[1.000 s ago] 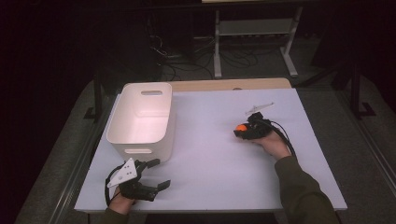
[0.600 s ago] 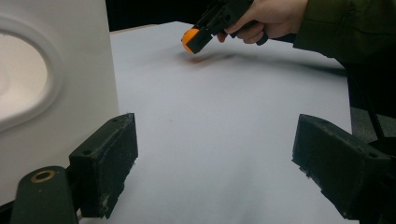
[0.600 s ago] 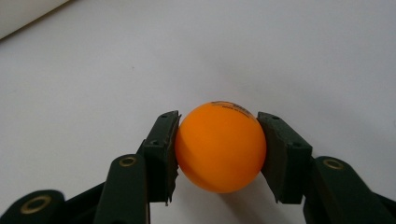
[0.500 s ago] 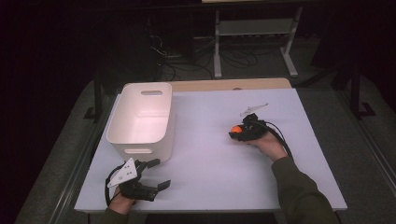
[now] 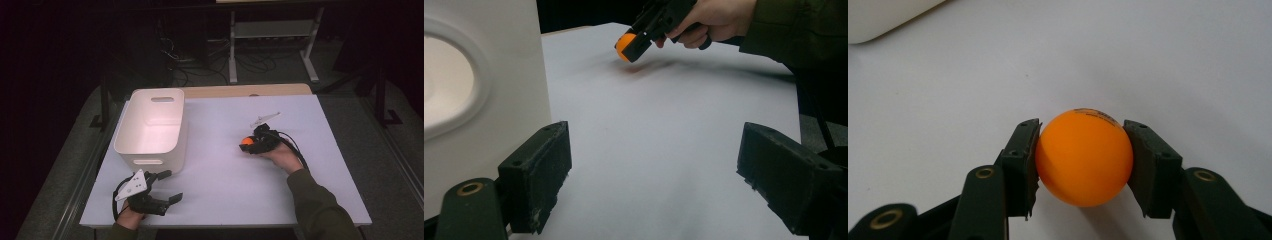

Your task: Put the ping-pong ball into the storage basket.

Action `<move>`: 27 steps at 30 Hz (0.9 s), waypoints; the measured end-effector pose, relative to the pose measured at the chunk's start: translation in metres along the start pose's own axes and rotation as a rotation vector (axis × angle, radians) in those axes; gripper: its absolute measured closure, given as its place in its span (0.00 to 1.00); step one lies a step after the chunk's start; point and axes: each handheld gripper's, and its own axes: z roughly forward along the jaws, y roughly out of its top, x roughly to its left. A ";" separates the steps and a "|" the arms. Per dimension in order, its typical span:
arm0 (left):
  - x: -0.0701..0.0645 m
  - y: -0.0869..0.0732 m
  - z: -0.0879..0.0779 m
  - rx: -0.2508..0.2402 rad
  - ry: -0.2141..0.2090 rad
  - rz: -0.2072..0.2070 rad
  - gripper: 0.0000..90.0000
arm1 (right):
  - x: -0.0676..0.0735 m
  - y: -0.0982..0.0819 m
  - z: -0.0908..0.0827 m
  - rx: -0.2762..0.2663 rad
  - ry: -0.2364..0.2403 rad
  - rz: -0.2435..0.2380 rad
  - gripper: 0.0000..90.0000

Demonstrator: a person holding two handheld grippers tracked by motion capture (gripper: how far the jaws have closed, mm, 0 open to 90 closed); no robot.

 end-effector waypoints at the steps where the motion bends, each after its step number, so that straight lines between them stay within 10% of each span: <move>1: 0.000 0.000 0.000 0.000 0.000 -0.001 0.16 | 0.001 0.000 0.001 -0.001 0.002 -0.009 0.55; 27: 0.000 0.000 0.000 0.001 0.000 0.001 0.16 | 0.028 0.008 0.014 0.020 0.074 -0.069 0.55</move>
